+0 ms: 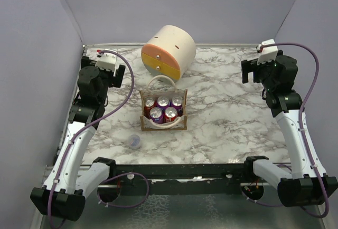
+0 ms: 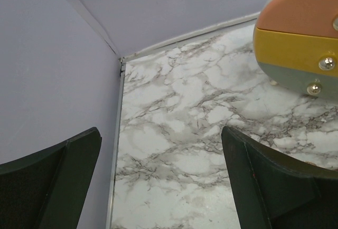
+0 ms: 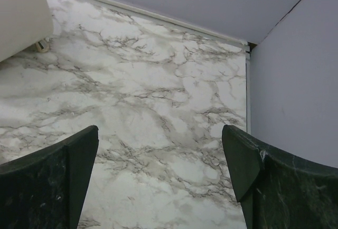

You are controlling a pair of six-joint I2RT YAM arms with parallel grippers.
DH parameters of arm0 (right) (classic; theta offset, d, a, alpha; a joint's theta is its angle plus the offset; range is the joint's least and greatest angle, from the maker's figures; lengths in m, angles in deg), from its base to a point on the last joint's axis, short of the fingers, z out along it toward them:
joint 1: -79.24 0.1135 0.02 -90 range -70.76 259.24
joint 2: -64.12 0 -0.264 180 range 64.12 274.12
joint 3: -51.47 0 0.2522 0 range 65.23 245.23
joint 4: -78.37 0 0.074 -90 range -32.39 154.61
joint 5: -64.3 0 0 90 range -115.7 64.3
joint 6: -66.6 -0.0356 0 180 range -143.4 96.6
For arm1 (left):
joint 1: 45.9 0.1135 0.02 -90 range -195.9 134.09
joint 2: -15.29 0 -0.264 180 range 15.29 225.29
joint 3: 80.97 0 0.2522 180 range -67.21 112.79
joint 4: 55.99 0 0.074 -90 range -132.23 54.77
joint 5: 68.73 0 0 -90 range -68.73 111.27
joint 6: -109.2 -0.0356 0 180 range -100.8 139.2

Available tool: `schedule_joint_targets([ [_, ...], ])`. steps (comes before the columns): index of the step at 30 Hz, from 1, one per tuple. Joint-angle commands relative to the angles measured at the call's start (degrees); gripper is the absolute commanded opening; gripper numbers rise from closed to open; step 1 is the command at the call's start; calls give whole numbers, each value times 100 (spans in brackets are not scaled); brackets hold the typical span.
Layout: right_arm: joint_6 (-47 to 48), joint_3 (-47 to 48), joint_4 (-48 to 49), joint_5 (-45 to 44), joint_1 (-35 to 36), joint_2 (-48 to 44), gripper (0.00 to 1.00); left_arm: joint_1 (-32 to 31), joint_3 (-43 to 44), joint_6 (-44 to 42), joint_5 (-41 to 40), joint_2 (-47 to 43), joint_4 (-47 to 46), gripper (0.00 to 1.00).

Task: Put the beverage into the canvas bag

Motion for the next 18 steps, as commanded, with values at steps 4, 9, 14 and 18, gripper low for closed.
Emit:
schedule_joint_targets([
  [4, 59, -7, 745, -147, -32, 39, 100, 31, -31, -171, -444, 76, -791, 99],
  [9, -233, -55, 994, 89, -27, 126, 100, 31, 116, -29, -322, 166, -742, 99],
  [14, -508, -364, 1204, 521, -28, -19, 100, 50, 169, 317, -229, 159, -620, 99],
  [18, -128, -546, 1132, 380, -28, -219, 100, 48, 144, 347, -243, 120, -551, 99],
])
